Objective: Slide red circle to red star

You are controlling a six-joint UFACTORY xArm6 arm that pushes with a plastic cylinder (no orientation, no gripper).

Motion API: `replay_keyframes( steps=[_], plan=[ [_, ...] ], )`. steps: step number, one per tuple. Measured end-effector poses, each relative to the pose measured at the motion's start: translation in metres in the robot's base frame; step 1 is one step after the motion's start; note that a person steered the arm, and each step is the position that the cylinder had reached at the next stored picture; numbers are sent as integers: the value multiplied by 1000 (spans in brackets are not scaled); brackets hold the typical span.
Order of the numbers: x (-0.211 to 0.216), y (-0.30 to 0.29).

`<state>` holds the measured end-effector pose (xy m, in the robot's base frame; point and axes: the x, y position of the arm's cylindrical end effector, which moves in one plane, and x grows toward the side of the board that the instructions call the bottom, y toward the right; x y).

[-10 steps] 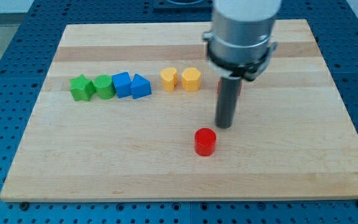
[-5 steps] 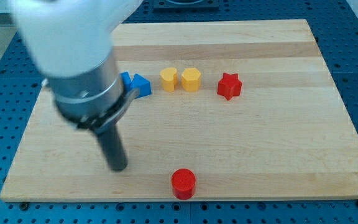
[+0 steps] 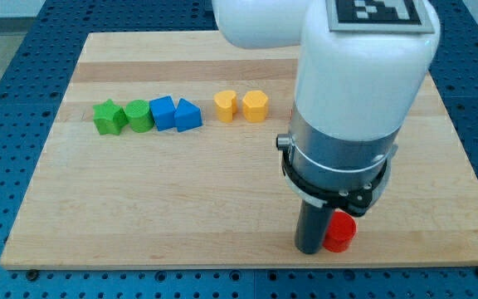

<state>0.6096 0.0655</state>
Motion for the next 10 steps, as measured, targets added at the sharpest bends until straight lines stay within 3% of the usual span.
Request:
replay_keyframes(
  steps=[5,6,7,9,10],
  plan=[
    [-19,56],
    [-69,62],
    [-82,62],
    [-62,82],
    [-89,88]
  ],
)
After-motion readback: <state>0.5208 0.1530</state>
